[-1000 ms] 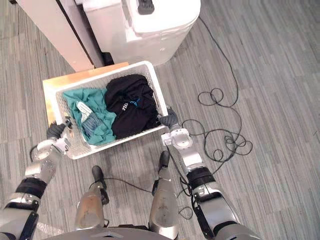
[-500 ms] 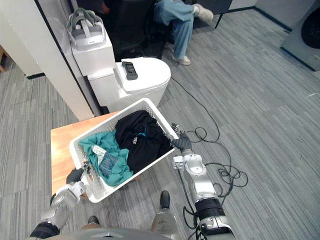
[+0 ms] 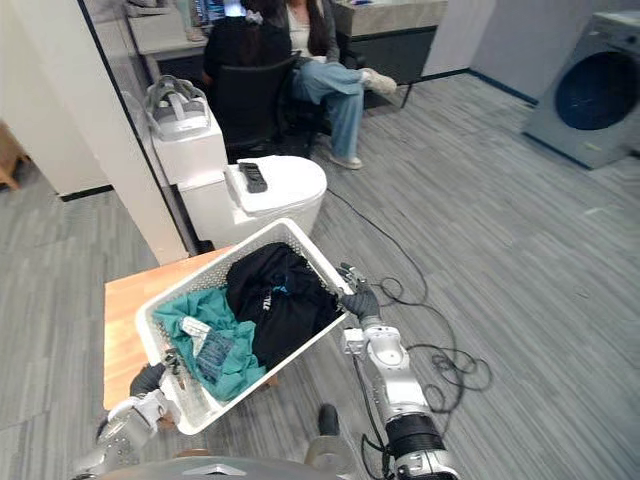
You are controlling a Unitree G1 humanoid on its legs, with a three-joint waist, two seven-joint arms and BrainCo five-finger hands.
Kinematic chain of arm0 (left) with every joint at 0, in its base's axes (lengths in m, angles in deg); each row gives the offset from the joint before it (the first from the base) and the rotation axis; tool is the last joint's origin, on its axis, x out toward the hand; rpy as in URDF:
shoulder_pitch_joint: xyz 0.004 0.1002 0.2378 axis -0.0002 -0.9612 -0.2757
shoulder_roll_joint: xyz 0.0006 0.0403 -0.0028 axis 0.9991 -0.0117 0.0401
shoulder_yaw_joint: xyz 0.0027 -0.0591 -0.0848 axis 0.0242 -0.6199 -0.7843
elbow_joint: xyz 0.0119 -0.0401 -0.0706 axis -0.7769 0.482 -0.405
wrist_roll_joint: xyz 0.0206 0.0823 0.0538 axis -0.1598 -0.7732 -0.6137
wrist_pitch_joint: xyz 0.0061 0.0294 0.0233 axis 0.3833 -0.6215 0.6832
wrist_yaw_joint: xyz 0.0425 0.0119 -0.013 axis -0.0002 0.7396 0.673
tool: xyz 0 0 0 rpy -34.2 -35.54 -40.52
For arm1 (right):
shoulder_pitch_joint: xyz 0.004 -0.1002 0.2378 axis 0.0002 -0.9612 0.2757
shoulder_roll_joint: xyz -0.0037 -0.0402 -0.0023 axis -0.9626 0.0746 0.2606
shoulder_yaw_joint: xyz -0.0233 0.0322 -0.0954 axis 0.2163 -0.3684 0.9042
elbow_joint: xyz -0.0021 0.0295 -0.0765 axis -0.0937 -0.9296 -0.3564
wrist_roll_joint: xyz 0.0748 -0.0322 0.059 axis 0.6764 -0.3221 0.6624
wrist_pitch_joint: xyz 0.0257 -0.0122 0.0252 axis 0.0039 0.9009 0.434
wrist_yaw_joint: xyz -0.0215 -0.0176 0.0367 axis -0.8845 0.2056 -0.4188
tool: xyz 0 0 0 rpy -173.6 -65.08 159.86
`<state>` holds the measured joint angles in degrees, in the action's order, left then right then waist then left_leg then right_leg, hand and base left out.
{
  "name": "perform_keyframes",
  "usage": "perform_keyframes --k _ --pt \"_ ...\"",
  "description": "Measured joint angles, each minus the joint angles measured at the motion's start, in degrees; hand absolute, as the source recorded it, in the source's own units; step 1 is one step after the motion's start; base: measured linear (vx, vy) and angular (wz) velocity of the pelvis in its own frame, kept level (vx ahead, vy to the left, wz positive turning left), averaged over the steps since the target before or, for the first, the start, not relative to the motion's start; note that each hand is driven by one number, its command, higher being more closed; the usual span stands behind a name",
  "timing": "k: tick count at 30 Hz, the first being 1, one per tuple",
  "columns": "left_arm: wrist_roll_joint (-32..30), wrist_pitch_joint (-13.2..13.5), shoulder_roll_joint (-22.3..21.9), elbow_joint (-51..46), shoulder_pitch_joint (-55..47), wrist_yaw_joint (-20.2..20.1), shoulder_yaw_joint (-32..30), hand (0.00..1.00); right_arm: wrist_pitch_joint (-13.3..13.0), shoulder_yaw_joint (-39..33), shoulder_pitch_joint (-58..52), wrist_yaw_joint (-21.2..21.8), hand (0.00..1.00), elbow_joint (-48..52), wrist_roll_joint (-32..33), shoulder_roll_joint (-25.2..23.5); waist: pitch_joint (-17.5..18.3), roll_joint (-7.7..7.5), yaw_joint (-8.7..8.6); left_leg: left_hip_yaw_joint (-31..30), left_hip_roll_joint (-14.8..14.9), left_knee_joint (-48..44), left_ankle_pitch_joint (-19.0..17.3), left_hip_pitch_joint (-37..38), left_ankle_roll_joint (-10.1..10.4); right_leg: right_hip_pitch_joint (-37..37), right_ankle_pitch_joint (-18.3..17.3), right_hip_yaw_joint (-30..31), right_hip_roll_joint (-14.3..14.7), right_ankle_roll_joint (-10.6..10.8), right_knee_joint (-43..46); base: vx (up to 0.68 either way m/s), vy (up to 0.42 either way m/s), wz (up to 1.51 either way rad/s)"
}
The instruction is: Pick up the laundry basket with both hands and put the clothes into the washing machine.
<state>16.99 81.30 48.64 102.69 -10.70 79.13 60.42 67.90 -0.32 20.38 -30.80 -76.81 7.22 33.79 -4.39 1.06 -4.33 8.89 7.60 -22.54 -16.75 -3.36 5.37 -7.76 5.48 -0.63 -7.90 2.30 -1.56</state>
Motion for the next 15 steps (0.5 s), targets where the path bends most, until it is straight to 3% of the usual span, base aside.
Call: perform_keyframes --k 1,2,3,4,6,9,11,12,13,14,15 --pt "-0.05 0.02 0.13 -0.01 0.73 0.02 -0.19 1.0 -0.12 -0.09 -0.02 -0.02 1.0 0.02 0.09 -0.05 -0.07 -0.01 -0.6 0.36 -0.22 0.55 0.65 -0.51 -0.24 -1.54 -0.17 0.09 0.08 -0.89 2.15 -0.09 0.093 -0.06" --pt "-0.13 0.02 1.19 -0.06 1.61 0.02 -0.14 1.0 -0.11 -0.08 -0.25 -0.03 1.0 0.03 0.1 -0.62 0.04 -1.53 -0.87 0.68 -1.47 0.49 0.99 -1.06 -0.31 -2.56 2.11 0.81 -0.05 -1.82 3.81 -0.05 0.056 -0.02" --pt "-0.16 0.02 1.73 -0.07 2.3 0.02 -0.09 1.0 -0.12 -0.11 -0.74 -0.03 1.0 0.03 0.13 -0.78 -0.14 -2.5 -0.92 1.09 -2.22 0.01 0.96 -1.12 -0.15 -2.85 5.07 2.87 -0.53 -0.25 3.72 -0.04 0.059 -0.15" --pt "-0.16 0.1 1.93 -0.38 2.56 0.03 -0.18 1.0 -0.12 -0.1 -1.29 -0.06 1.0 0.04 0.13 -0.9 -0.03 -2.65 -0.48 2.15 -2.01 -0.63 0.53 -1.54 -0.1 -3.58 5.12 3.37 -0.24 0.09 3.71 -0.03 0.038 -0.35" --pt "-0.28 0.22 3.12 -2.36 2.61 0.05 -0.24 1.0 -0.16 -0.03 -1.48 -0.06 1.0 0.08 0.12 -1.1 -0.03 -2.93 -0.46 3.86 -1.46 -1.71 0.16 -2.6 -0.11 -5.6 5.67 5.1 0.53 -0.83 3.16 -0.02 0.026 -0.53" --pt "-1.43 0.37 4.03 -4.36 3.72 0.05 -0.25 1.0 -0.23 0.09 -2.22 -0.06 1.0 0.1 0.06 -1.11 -0.33 -3.49 -0.5 7.9 0.32 -4.46 -1.21 -4.54 -0.34 -7.61 8.44 8.78 2.68 -4.86 -0.15 -0.03 -0.004 -0.79" --pt "-2.21 0.34 4.48 -4.36 4.58 0.05 -0.44 1.0 -0.05 0.11 -2.45 -0.06 1.0 0.06 0.04 -1.12 -0.92 -4.47 -0.59 11.06 1.16 -5.26 -2.03 -3.97 -0.36 -8.26 7.5 8.04 3.48 -11.44 -1.53 -0.07 0.03 -1.11" --pt "-2.72 0.34 4.45 -4.33 4.89 0.05 -1.05 1.0 0.01 0.42 -2.22 -0.06 1.0 -0.19 0.0 -1.12 -1.4 -4.91 -0.45 13.81 1.39 -1.39 -0.15 -1.7 -2.19 -8.52 -1.11 0.63 3.22 -18.88 -2.21 -0.09 0.039 -1.43" --pt "-2.96 0.31 4.54 -4.27 5.08 0.03 -1.4 1.0 -0.05 0.65 -2.11 -0.06 1.0 -0.37 0.01 -1.13 -1.79 -4.55 -0.26 16.7 2.6 1.28 0.96 0.08 -2.42 -10.09 -4.41 -5.99 2.22 -15.47 1.14 -0.07 0.022 -1.48" --pt "-3.0 0.32 4.63 -4.2 5.29 0.03 -1.58 1.0 -0.09 0.78 -1.93 -0.06 1.0 -0.9 0.01 -1.15 -1.71 -5.08 -0.04 18.66 3.32 1.88 1.15 0.99 -2.2 -11.61 -4.08 -11.05 0.95 -13.84 6.73 -0.01 -0.028 -1.24" --pt "-3.37 0.31 4.63 -4.2 5.38 0.04 -1.64 1.0 -0.19 0.91 -1.85 -0.06 1.0 -2.47 0.02 -1.12 -1.76 -5.48 0.25 21.44 4.09 1.7 1.05 2.69 -2.29 -12.52 -4.83 -19.13 -1.75 -14.0 18.18 0.04 -0.026 -1.08"
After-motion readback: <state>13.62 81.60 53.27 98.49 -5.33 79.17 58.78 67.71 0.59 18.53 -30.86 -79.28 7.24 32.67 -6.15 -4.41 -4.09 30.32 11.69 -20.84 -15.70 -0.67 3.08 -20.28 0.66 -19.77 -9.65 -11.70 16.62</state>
